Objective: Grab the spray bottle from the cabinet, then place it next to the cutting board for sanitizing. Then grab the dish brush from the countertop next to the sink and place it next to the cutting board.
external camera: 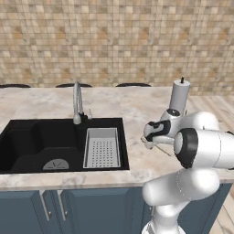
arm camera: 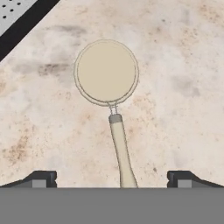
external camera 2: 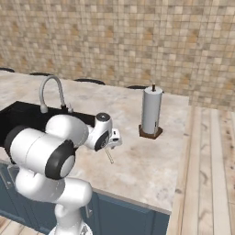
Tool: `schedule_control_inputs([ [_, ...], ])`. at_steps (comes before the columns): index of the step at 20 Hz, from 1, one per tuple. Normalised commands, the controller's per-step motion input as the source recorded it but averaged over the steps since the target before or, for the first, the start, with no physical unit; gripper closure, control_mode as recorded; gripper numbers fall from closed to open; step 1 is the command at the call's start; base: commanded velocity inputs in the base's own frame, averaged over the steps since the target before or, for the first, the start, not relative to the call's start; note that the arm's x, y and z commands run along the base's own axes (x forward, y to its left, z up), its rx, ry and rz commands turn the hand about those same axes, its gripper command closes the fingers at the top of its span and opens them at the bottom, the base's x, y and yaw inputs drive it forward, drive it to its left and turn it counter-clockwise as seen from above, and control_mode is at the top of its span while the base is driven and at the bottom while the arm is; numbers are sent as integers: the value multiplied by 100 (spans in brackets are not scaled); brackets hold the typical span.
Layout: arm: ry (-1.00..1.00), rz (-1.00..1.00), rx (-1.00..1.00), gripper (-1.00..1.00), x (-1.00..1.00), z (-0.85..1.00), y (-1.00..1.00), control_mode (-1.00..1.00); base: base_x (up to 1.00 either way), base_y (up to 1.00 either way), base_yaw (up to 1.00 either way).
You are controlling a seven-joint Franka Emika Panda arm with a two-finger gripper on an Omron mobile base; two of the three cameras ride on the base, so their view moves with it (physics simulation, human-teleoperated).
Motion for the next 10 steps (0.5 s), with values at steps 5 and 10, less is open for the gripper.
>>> schedule_control_inputs([
  [5,0,3,0,-100,16,-24,-12,-100,0,0,0],
  [10,0,3,0,-100,14,-24,-9,-100,0,0,0],
])
